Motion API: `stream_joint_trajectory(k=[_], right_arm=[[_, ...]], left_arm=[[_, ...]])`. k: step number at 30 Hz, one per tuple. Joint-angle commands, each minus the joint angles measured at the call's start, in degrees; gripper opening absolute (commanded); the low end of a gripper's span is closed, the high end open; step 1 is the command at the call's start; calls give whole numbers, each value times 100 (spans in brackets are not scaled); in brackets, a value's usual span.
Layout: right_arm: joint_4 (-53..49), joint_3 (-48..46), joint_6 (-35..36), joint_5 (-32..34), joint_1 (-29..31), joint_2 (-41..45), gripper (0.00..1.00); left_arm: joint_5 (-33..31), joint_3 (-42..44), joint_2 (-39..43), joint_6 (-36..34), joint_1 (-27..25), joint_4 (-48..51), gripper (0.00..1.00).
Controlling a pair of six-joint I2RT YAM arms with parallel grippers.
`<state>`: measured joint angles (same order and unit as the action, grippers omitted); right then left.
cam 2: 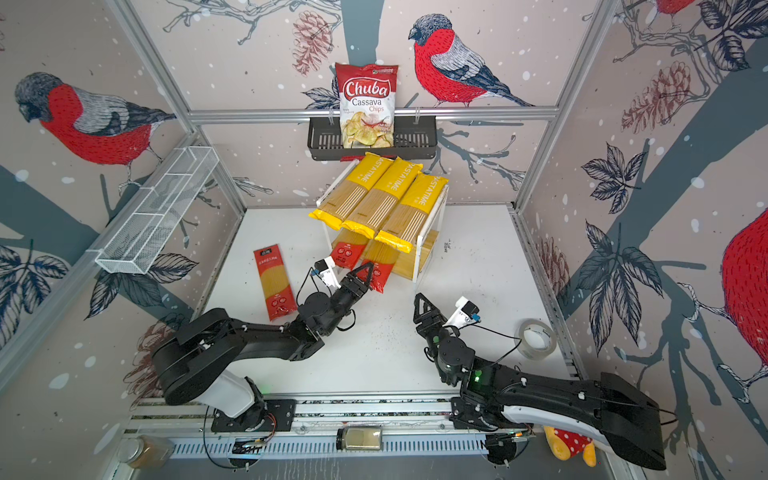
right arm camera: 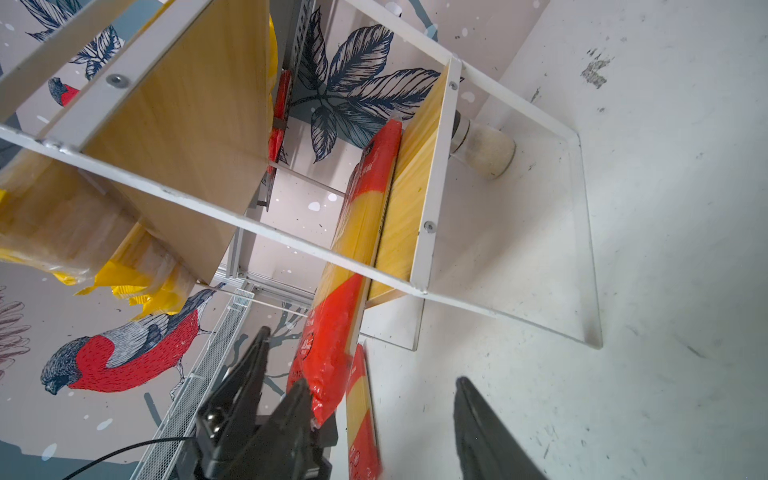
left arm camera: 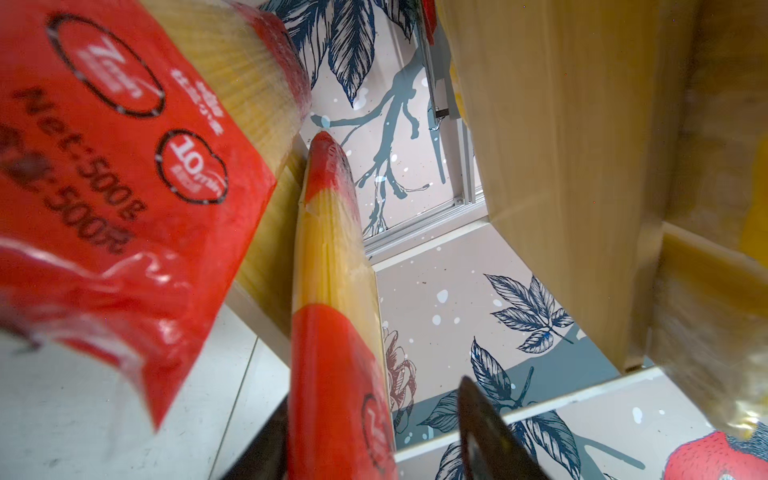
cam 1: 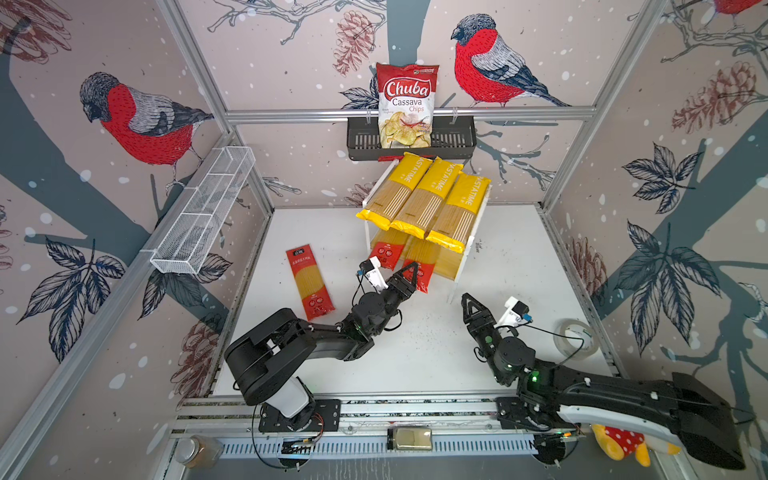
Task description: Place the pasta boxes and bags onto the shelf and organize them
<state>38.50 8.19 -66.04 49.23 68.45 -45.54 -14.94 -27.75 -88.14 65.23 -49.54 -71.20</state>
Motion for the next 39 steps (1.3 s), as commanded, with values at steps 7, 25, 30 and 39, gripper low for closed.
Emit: stream_joint_trajectory(k=[7, 25, 30, 39], right_arm=[[111, 173, 249, -59, -7, -78, 56], [-28, 403, 318, -98, 74, -232, 56], [-62, 394, 318, -72, 79, -228, 56], [-29, 359, 250, -66, 81, -289, 56]], left_arm=[[795, 559, 990, 163, 93, 923, 76], [1564, 398, -233, 657, 85, -717, 68], [1547, 236, -617, 718, 120, -1049, 52], [1469, 112, -763, 788, 388, -1208, 28]])
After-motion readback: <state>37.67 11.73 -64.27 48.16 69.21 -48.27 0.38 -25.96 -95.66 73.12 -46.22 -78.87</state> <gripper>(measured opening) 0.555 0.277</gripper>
